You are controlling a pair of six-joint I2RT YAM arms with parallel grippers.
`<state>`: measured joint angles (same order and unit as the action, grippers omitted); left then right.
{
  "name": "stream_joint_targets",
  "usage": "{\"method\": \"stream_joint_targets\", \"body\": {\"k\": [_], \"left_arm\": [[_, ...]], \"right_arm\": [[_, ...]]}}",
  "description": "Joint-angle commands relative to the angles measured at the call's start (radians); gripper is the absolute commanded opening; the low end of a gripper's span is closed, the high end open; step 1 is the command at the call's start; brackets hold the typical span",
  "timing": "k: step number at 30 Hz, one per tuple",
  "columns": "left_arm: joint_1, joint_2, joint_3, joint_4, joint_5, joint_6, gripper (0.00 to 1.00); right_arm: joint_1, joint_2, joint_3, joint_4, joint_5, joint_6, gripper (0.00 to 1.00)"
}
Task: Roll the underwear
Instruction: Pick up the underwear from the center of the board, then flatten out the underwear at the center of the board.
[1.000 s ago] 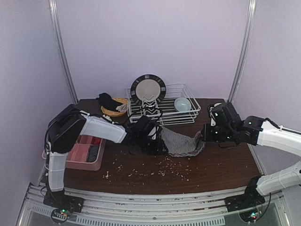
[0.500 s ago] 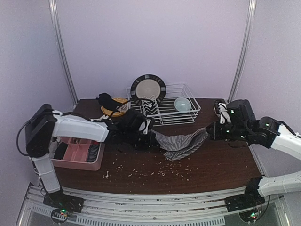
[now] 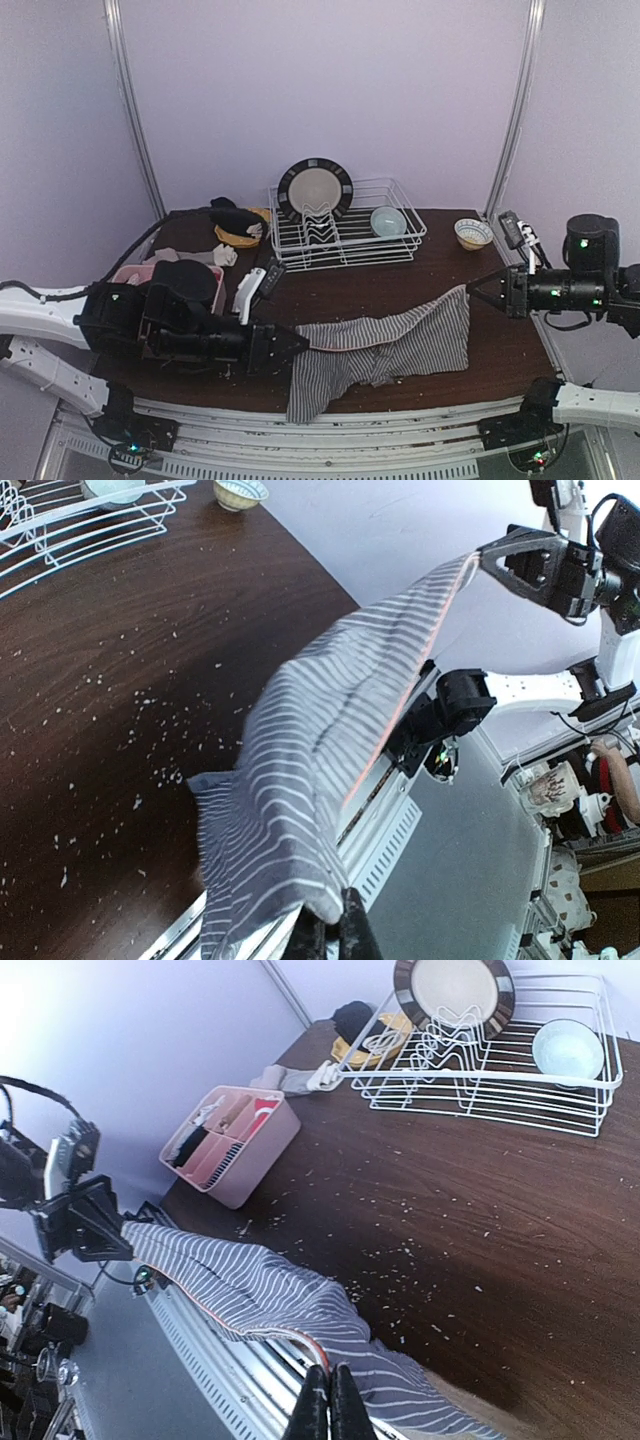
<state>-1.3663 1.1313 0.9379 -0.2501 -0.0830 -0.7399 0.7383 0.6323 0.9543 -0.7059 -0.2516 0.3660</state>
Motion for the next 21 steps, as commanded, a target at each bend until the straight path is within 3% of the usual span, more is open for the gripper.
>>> {"method": "stream_joint_targets", "body": {"k": [1,5,7,13,21], "left_arm": [[-0.054,-0.077,-0.074,-0.036,-0.125,-0.078,0.00],[-0.022,-0.057,-0.090,-0.016,-0.190,-0.078,0.00],[0.073,-0.008,-0.070,0.001,-0.109,-0.064,0.00],[0.347,0.256,-0.009,0.115,0.140,-0.019,0.00],[0.534,0.560,0.083,0.221,0.324,-0.010,0.00]], "right_arm": [[0.009,-0.091,-0.018,-0.054,-0.091,0.055,0.00],[0.006,-0.030,-0.066,-0.056,0.175,0.101,0.00],[-0.002,0.064,-0.093,-0.025,0.245,0.126,0.00],[-0.103,0.296,-0.204,0.227,0.328,0.182,0.00],[-0.200,0.594,-0.196,0.392,0.338,0.181,0.00]]}}
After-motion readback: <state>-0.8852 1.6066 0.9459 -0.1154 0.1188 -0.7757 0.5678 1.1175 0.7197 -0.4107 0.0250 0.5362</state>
